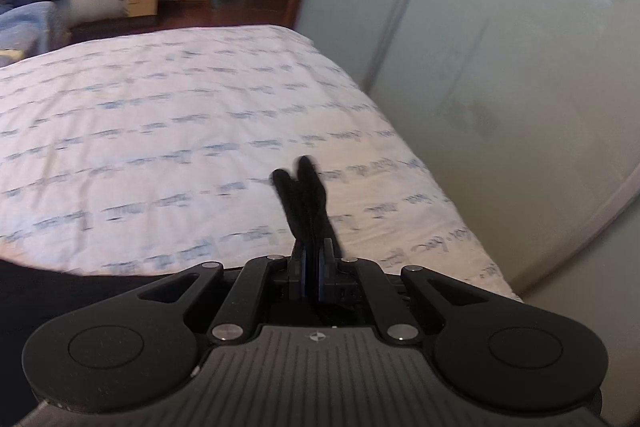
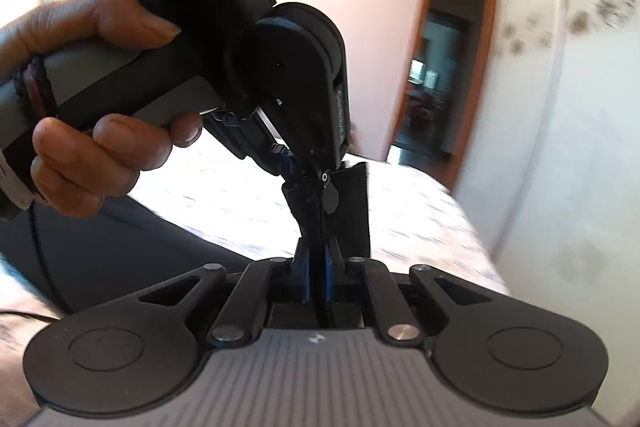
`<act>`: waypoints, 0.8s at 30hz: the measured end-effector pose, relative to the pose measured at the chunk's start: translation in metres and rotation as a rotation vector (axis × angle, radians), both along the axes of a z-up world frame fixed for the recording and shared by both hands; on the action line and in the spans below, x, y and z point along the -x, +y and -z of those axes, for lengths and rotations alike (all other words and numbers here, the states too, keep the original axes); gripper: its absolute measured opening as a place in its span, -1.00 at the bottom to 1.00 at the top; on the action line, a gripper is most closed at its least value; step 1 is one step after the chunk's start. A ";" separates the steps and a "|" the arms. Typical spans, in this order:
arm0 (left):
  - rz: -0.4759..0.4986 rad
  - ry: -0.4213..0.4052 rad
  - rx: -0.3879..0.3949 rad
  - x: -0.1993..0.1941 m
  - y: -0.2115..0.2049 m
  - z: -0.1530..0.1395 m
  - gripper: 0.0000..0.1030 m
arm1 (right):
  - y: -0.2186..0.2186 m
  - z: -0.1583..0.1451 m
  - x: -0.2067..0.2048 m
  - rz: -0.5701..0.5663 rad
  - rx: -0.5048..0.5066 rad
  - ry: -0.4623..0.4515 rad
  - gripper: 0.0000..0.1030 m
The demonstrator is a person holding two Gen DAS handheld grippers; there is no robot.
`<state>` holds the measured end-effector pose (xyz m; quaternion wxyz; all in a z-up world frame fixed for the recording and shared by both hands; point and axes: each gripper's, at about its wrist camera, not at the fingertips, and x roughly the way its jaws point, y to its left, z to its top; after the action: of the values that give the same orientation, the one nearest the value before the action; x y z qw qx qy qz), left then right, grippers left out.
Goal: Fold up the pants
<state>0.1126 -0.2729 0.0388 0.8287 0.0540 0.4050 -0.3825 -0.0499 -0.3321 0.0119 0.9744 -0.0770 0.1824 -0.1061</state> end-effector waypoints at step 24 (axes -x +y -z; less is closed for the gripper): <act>-0.302 0.067 -0.186 -0.060 0.181 0.089 -0.75 | 0.127 0.058 -0.098 -0.408 -0.049 0.296 -0.85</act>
<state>0.1729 -0.0920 -0.0502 0.8542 0.0564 0.4695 -0.2160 0.0480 -0.2046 -0.0462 0.9400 -0.1032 0.3062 0.1097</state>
